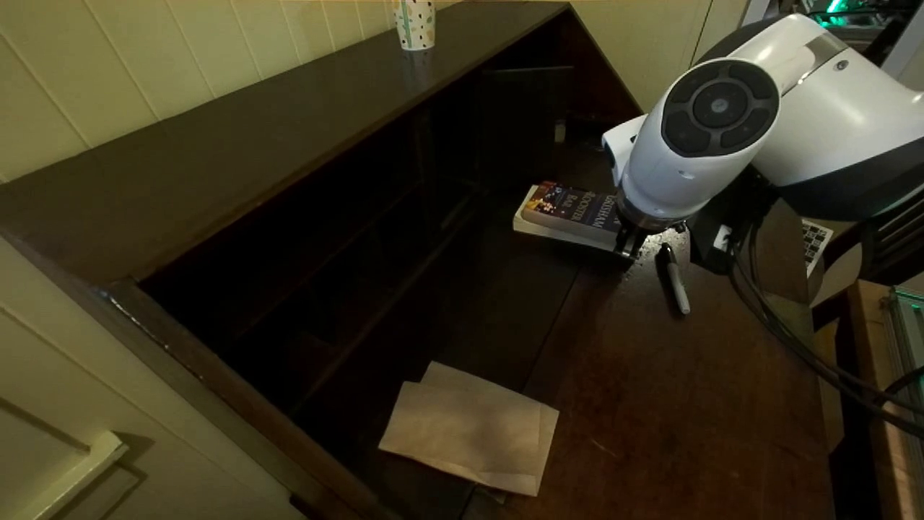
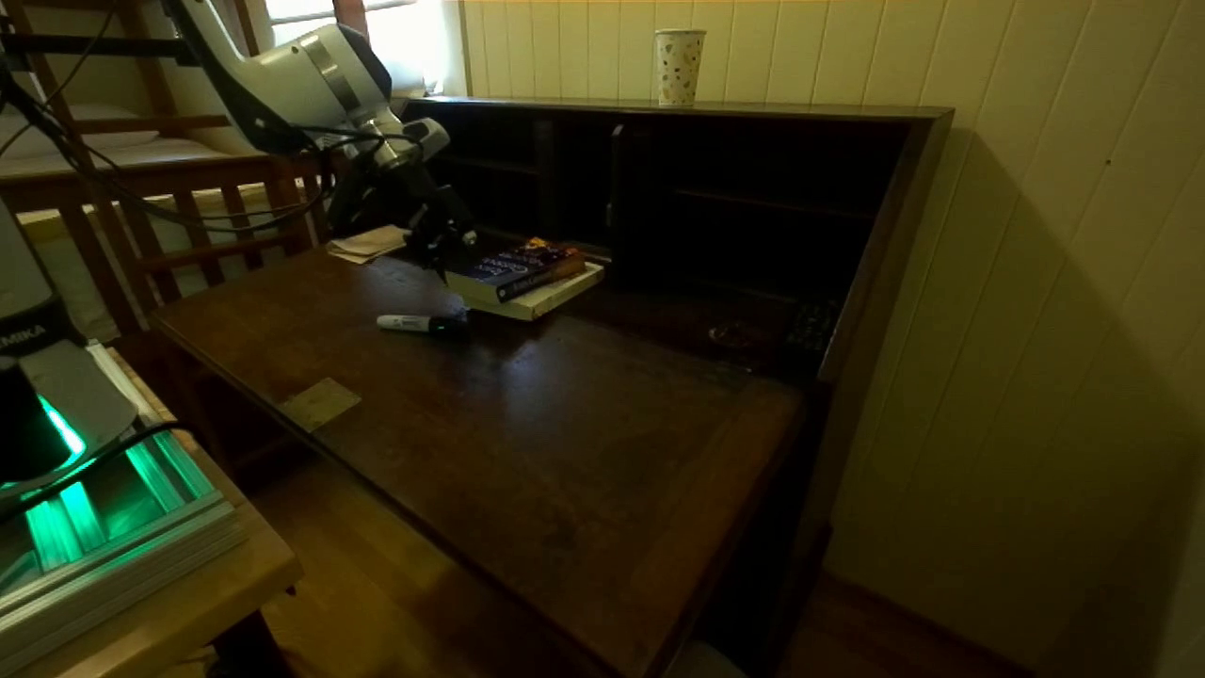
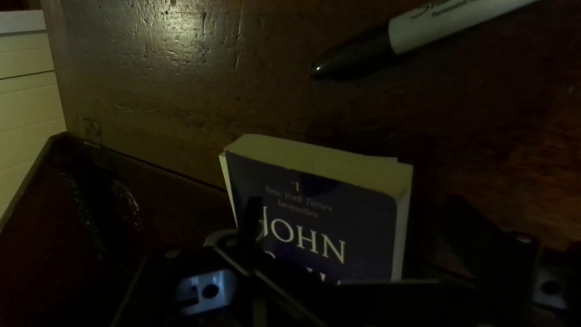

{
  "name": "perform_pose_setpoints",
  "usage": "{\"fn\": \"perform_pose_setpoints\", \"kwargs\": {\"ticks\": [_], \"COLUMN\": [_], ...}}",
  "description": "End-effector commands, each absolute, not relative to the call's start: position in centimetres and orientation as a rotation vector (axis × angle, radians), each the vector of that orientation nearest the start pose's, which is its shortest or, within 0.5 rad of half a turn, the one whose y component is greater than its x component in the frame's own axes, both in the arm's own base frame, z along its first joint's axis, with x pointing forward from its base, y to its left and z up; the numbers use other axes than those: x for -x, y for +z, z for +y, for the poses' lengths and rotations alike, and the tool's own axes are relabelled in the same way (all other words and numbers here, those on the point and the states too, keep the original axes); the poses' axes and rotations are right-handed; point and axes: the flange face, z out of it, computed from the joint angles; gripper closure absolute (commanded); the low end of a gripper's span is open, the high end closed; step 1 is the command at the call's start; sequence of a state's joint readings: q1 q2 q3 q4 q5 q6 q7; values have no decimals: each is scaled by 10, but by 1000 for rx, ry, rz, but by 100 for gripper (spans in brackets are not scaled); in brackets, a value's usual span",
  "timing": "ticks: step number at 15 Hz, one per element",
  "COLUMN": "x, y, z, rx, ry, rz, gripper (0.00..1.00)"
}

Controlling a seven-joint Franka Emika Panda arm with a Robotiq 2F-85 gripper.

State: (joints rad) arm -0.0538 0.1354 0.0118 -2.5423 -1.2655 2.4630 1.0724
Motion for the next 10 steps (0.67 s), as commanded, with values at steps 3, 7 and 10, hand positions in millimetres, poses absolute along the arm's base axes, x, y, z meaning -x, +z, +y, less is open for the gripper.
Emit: {"fn": "perform_pose_setpoints", "kwargs": {"ticks": [3, 7, 10], "x": [-448, -450, -451], "y": [191, 183, 181], "z": [-14, -13, -15], "rx": [-2451, -2450, -2447], "ry": [268, 262, 260], "rz": [50, 65, 64], "gripper": [1, 29, 52]}}
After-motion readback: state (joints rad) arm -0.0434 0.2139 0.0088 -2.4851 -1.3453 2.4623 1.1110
